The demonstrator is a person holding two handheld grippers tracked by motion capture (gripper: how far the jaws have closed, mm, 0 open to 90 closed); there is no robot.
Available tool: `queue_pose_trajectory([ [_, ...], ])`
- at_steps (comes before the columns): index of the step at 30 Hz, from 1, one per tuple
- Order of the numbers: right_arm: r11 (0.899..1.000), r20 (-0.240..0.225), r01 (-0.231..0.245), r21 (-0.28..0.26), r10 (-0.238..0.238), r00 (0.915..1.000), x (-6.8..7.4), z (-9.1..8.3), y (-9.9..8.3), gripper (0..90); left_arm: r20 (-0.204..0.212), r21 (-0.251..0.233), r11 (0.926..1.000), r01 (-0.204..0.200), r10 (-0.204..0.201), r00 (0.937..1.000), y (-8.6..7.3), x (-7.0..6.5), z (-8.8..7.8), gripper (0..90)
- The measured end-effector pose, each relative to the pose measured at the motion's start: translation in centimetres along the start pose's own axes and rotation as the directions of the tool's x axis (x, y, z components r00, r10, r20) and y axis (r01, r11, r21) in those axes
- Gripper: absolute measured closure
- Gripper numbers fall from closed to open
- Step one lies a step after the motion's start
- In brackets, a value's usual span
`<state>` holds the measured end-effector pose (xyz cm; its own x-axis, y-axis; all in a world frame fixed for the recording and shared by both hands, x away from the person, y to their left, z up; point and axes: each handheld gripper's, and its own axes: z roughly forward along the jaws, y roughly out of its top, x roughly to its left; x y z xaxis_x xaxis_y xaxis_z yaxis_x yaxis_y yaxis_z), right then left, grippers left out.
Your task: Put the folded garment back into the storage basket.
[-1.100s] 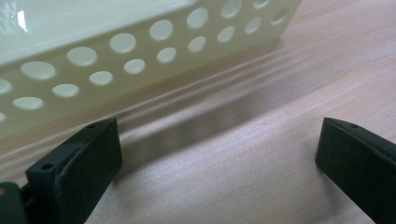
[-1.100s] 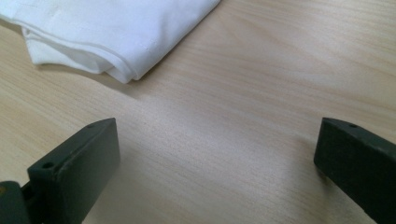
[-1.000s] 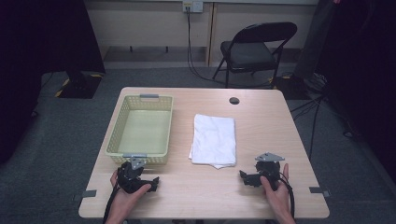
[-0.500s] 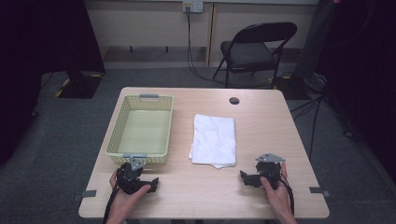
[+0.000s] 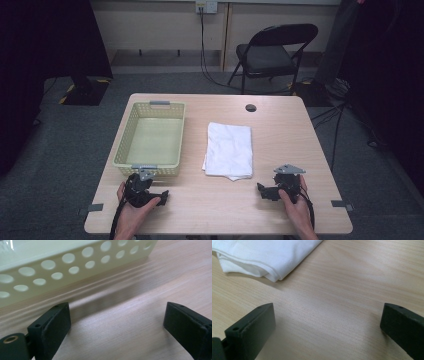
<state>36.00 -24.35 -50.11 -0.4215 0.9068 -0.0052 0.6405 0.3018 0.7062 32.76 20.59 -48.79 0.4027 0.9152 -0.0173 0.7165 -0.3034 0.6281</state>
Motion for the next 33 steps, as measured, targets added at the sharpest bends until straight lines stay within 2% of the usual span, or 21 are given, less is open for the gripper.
queue_pose_trajectory([
  [1, 1.0, 0.0, 0.0, 0.0, 0.0, 1.0, 0.0, 0.0, 0.0, 0.0, -0.002, -0.008, 1.0, 0.005, -0.005, 1.0, 0.0, -0.1, -0.1, 6.8],
  [4, 1.0, 0.0, 0.0, 0.0, 0.0, 1.0, 0.0, 0.0, 0.0, 0.0, 0.026, -0.061, 0.9979, 0.023, -0.022, 0.9994, 0.0, -0.4, -0.5, 7.8],
  [6, 1.0, 0.0, 0.0, 0.0, 0.0, 1.0, 0.0, 0.0, 0.0, 0.0, 0.027, -0.071, 0.9973, 0.021, -0.019, 0.9994, 0.1, -0.7, -0.6, 8.0],
  [14, 1.0, 0.0, 0.0, 0.0, 0.0, 1.0, 0.0, 0.0, 0.0, 0.0, 0.049, -0.064, 0.9979, 0.011, -0.008, 0.9988, 0.4, -1.3, -0.8, 8.0],
  [21, 1.0, 0.0, 0.0, 0.0, 0.0, 1.0, 0.0, 0.0, 0.0, 0.0, 0.037, -0.085, 0.9963, -0.009, 0.012, 0.9993, 0.9, -1.9, -1.4, 8.8],
  [24, 1.0, 0.0, 0.0, 0.0, 0.0, 1.0, 0.0, 0.0, 0.0, 0.0, 0.054, -0.085, 0.9961, -0.025, 0.03, 0.9981, 1.0, -2.3, -1.6, 8.6],
  [27, 1.0, 0.0, 0.0, 0.0, 0.0, 1.0, 0.0, 0.0, 0.0, 0.0, 0.033, -0.085, 0.9944, -0.063, 0.066, 0.9973, 1.0, -2.8, -2.1, 8.0],
  [33, 1.0, 0.002, -0.002, 0.0, 0.002, 1.0, 0.0, 0.0, 0.0, 0.0, 0.047, -0.098, 0.9904, -0.097, 0.102, 0.9936, 1.3, -4.0, -2.9, 7.9],
])
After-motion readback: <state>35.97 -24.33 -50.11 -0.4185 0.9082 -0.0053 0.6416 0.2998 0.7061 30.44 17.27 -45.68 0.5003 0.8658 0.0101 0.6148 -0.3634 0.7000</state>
